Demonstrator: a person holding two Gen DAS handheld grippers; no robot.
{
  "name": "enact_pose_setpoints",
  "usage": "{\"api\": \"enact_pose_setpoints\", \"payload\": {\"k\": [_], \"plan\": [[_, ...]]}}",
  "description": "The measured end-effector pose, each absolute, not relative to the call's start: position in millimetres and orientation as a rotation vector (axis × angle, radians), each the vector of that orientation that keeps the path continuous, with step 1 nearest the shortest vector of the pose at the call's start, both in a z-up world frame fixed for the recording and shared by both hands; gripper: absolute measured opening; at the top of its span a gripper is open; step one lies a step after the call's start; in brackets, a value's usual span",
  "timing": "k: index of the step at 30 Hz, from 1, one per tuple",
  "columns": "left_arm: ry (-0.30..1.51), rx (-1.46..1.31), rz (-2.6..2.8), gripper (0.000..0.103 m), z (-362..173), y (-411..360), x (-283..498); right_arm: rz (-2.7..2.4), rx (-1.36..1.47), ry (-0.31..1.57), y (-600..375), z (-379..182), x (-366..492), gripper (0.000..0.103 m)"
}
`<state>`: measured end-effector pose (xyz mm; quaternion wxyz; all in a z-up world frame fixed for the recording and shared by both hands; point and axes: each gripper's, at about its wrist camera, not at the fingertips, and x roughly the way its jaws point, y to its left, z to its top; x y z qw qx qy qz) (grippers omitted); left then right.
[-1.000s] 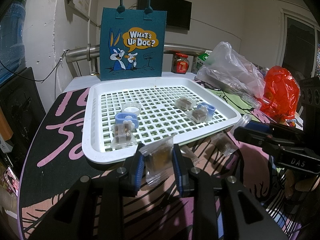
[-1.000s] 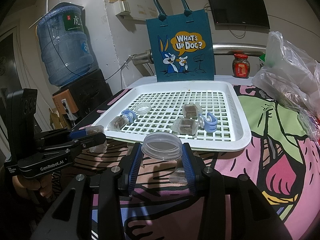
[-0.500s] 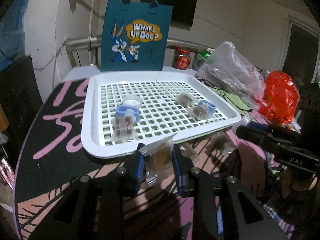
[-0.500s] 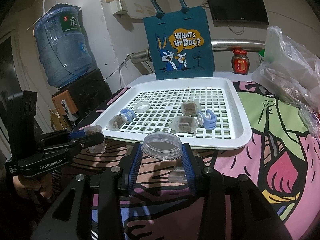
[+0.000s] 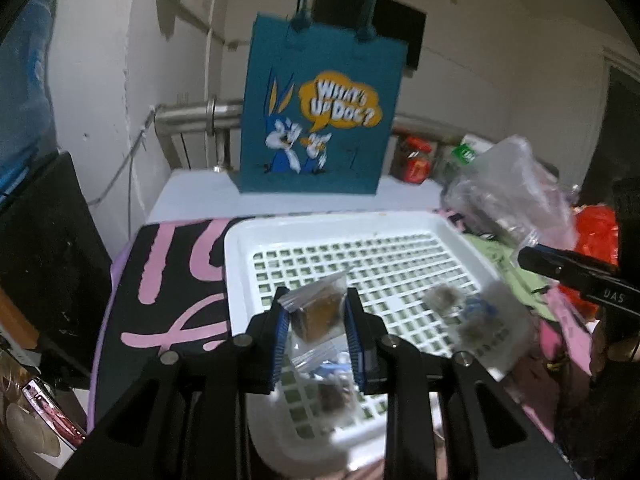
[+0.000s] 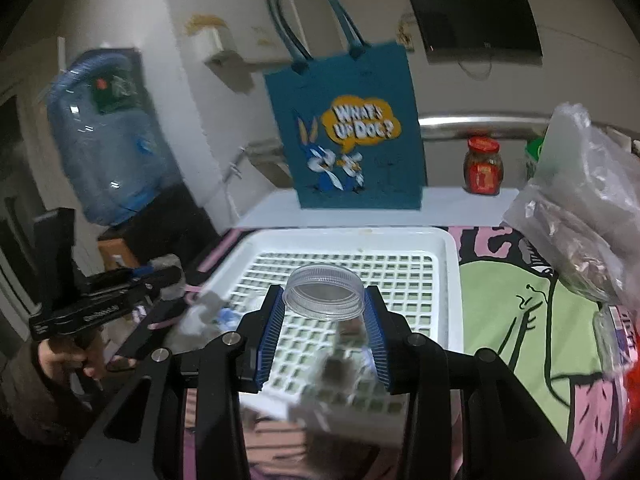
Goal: Organize objects
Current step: 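Lower the granule bag onto the tray with the left tool while the right tool lowers the clear container, then open both tools and lift them off the tray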
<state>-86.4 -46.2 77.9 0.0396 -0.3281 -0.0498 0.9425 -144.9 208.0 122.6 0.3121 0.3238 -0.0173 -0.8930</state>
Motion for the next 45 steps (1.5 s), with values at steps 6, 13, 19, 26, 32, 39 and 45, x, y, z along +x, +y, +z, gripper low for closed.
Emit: {"api": "enact_pose_setpoints", "payload": {"k": [6, 13, 19, 26, 32, 39, 45], "plan": [[-0.187, -1.183, 2.858, 0.026, 45.8, -50.5, -118.3, -2.384, 1.065, 0.065, 189.0, 78.1, -189.2, 0.040], [-0.181, -1.250, 2.844, 0.028, 28.9, -48.0, -130.6, -2.351, 1.144, 0.085, 182.0, 53.6, -199.5, 0.040], [-0.280, -1.123, 2.848, 0.064, 53.5, -55.2, -113.3, -2.373, 1.088, 0.018, 192.6, 68.0, -189.9, 0.069], [-0.279, -0.799, 2.934, 0.083, 120.8, -52.8, -49.7, -2.460, 0.732, -0.102, 233.1, 142.0, -116.5, 0.082], [-0.210, -0.781, 2.886, 0.086, 122.3, -25.6, -7.6, -2.464, 0.620, -0.111, 249.1, 162.0, -61.6, 0.089], [-0.172, -1.000, 2.770, 0.086, 74.7, 16.4, 2.7, -2.447, 0.797, -0.067, 239.1, 115.6, -42.7, 0.090], [-0.150, -1.169, 2.734, 0.085, 38.1, 35.4, -4.8, -2.423, 0.981, 0.048, 225.9, 73.0, -47.5, 0.090]]}}
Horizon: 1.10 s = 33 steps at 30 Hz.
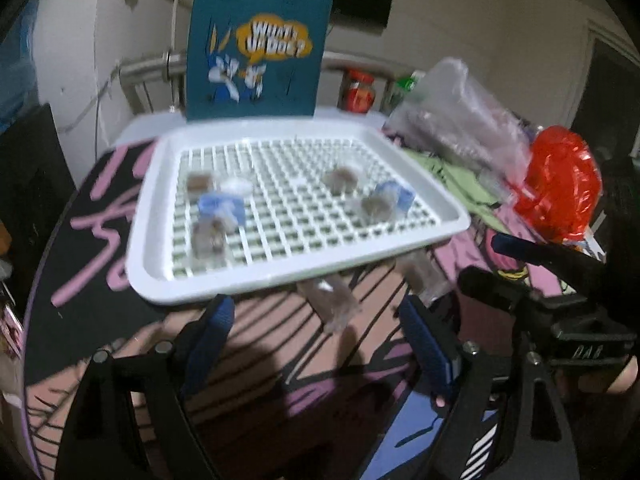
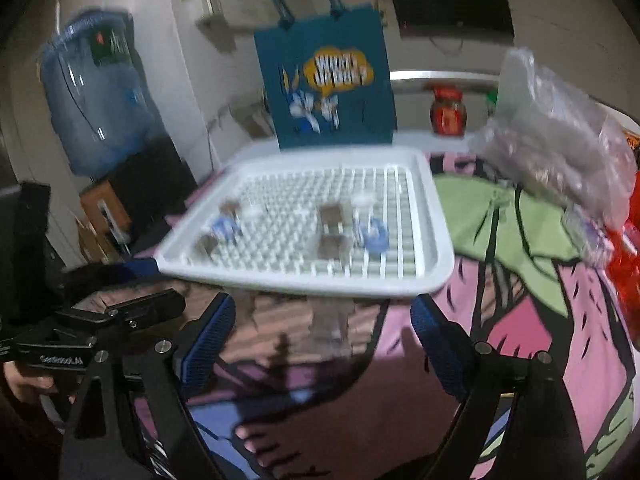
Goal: Organize objects
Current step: 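Open both tools and lift them off the tray, then grasp another granule bag with the left tool while the right tool grasps a clear cube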
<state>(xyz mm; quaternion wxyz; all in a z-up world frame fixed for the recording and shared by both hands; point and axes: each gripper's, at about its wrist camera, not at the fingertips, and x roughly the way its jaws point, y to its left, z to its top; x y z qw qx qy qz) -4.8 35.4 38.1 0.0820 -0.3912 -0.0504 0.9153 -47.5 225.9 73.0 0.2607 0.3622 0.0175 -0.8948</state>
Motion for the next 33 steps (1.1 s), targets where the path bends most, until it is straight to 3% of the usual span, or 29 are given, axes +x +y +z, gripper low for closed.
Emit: {"api": "enact_pose_setpoints", "payload": {"k": [4, 16, 19, 20, 21, 28, 30, 33], "plan": [[-0.179, -1.230, 2.746, 0.084, 25.2, 36.8, -19.1, -2.417, 1.071, 0.096, 219.2, 53.2, -55.3, 0.087], [-0.224, -1.299, 2.753, 0.070, 7.8, 35.2, -37.2, -2.386, 1.175, 0.156, 200.9, 28.9, -70.3, 0.063], [-0.232, -1.262, 2.702, 0.043, 8.3, 38.7, -34.6, -2.389, 1.171, 0.192, 197.4, 28.3, -68.7, 0.056], [-0.245, -1.255, 2.665, 0.033, 8.5, 40.6, -34.3, -2.385, 1.167, 0.204, 195.8, 28.6, -68.1, 0.046], [-0.235, -1.254, 2.661, 0.033, 8.6, 42.3, -34.0, -2.384, 1.163, 0.217, 194.2, 28.7, -67.7, 0.038], [-0.222, -1.245, 2.653, 0.030, 10.7, 36.5, -23.8, -2.386, 1.154, 0.171, 198.4, 30.8, -64.9, 0.037], [-0.221, -1.221, 2.655, 0.020, 14.7, 30.6, -14.2, -2.394, 1.143, 0.161, 199.9, 32.8, -59.5, 0.037], [-0.194, -1.205, 2.662, 0.018, 19.7, 22.8, 0.2, -2.390, 1.105, 0.167, 198.2, 36.5, -47.8, 0.037]]}}
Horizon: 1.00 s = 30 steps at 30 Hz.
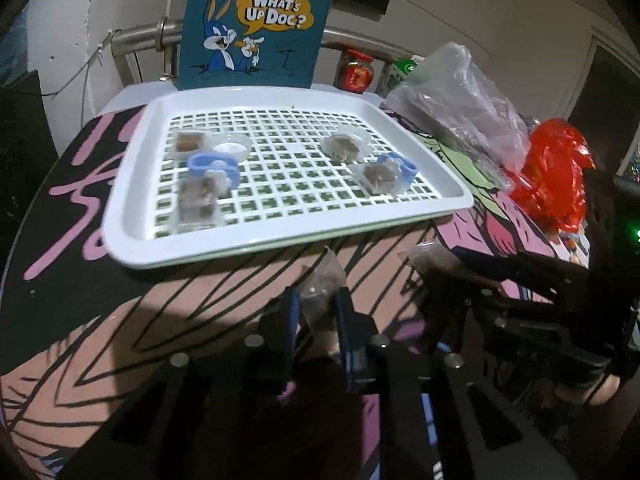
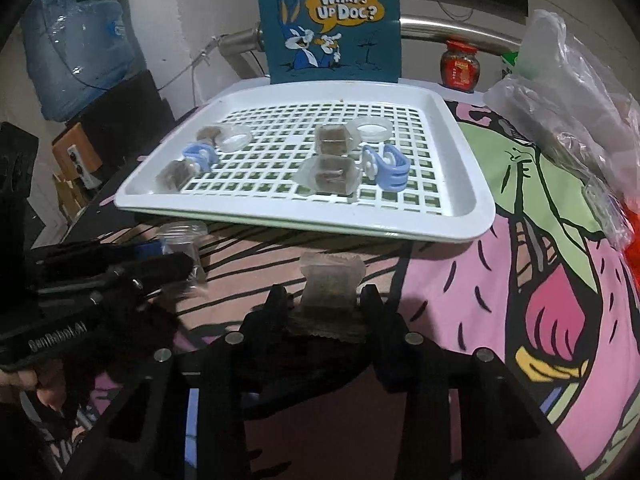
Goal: Organize objects
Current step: 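Grasp another granule bag with the left tool while the right tool grasps a clear cube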
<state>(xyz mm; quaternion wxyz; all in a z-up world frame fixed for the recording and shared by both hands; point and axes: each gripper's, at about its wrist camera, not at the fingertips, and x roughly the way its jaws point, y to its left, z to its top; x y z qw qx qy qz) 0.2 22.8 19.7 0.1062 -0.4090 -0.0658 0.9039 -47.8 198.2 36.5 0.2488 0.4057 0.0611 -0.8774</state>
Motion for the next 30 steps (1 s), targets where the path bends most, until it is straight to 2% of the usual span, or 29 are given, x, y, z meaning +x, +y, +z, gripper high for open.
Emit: {"api": "enact_pose_setpoints", "payload": {"k": [6, 19, 30], "plan": [[-0.192, -1.165, 2.686, 0.017, 22.0, 10.7, 18.5, -2.390, 1.072, 0.201, 189.8, 41.6, -31.5, 0.037], [-0.315, -1.068, 2.691, 0.016, 33.0, -15.2, 30.7, -2.412, 0.985, 0.178, 192.0, 50.4, -25.5, 0.037], [-0.241, -1.015, 2.780, 0.016, 37.7, -11.3, 29.0, -2.411, 0.899, 0.123, 199.1, 59.1, -26.5, 0.037]]}}
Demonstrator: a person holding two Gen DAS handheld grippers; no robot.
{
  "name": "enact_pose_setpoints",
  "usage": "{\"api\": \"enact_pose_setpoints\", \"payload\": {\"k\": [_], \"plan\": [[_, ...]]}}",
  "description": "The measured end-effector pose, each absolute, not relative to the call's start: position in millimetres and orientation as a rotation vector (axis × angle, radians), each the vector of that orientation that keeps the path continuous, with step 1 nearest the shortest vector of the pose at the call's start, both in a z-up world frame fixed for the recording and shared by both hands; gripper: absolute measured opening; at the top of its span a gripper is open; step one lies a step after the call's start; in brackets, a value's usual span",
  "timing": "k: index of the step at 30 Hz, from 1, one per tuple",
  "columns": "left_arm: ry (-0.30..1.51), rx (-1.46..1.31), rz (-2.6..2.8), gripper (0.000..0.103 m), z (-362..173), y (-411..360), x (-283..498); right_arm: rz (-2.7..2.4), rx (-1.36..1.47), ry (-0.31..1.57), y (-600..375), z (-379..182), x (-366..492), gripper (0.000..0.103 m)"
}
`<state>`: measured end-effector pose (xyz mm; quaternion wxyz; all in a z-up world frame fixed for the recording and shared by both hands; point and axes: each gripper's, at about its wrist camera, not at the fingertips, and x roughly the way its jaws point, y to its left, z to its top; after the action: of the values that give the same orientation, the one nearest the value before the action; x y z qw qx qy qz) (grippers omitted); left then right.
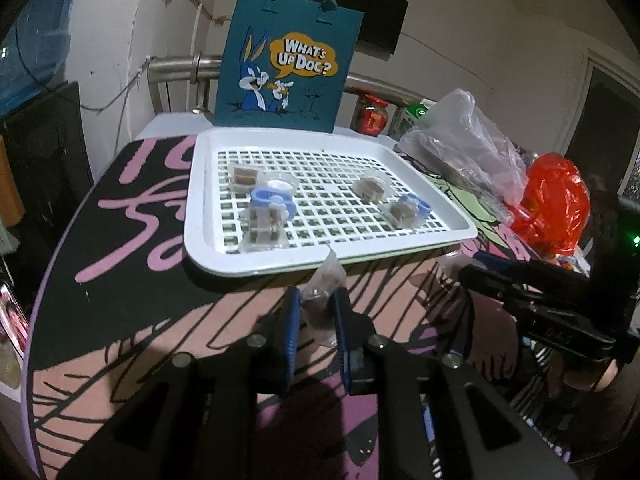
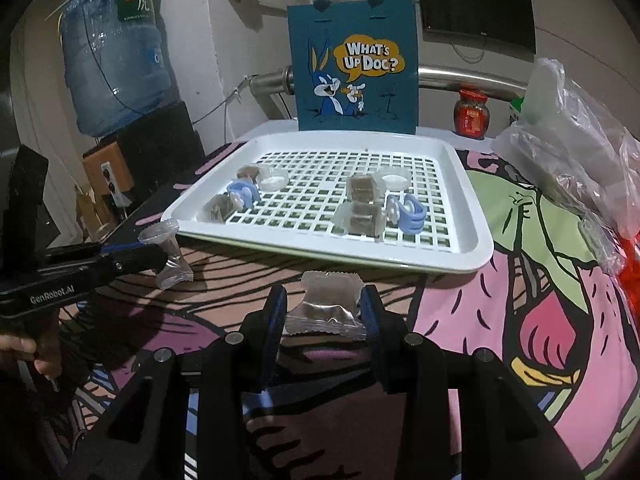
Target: Organize objects
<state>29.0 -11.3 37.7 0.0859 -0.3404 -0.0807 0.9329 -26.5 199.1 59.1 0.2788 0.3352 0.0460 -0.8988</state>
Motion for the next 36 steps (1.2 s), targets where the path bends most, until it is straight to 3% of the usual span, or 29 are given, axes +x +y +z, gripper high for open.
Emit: {"api": "enact_pose_setpoints", "payload": {"k": [5, 36], "plan": [[-0.152, -1.017, 2.808, 0.016, 32.8, -1.6, 27.2, -2.411, 0.876, 0.121, 198.6, 58.1, -26.0, 0.038], [-0.179, -0.993, 2.813, 0.017, 33.8, -3.5, 29.8, -2.427, 0.839, 0.070, 207.3, 62.3, -23.5, 0.038]]}}
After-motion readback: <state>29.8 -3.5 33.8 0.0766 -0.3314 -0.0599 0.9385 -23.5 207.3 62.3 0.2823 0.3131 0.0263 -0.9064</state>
